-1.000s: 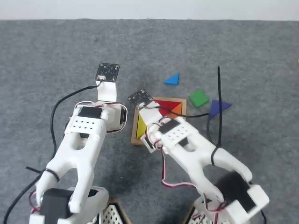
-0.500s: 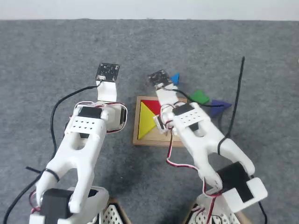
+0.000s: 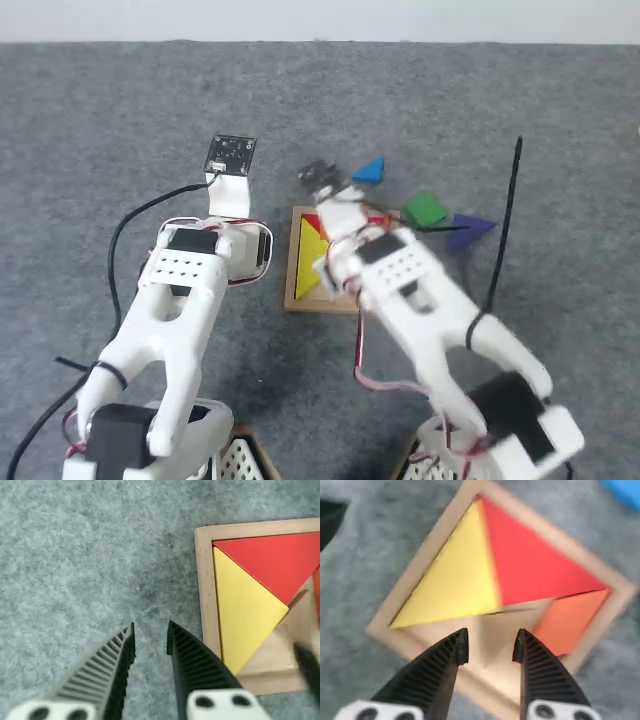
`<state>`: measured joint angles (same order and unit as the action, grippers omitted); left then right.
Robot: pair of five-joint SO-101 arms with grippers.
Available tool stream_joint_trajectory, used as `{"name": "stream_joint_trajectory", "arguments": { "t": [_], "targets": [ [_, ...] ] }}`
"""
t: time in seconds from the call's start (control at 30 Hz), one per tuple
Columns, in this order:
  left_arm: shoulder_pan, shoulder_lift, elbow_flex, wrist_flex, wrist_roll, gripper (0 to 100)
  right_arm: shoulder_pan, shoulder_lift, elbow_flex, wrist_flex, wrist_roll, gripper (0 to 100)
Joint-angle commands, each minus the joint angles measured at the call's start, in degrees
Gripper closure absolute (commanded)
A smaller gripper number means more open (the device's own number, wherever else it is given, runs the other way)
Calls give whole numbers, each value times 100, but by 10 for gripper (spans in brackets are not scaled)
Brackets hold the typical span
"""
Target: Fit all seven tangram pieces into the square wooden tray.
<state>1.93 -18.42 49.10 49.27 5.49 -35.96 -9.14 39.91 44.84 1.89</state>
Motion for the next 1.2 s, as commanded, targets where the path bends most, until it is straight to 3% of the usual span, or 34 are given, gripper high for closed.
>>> {"name": "stream_joint_trajectory", "arguments": {
  "t": [0.0,0.3,0.43,0.6,1.17],
  "targets": [
    [44,-26,-57,-88,9,892,-479,-585,158,48,-35,826],
    [44,-26,-31,-88,9,892,-593,233,229,-374,-18,831],
    [44,-26,-31,-88,9,892,-585,673,-53,-418,-26,909],
    [18,-26,-48,-88,9,892,-523,919,-273,-391,-35,905],
    [44,-26,-31,-88,9,892,576,945,-782,-356,413,905]
  ]
}}
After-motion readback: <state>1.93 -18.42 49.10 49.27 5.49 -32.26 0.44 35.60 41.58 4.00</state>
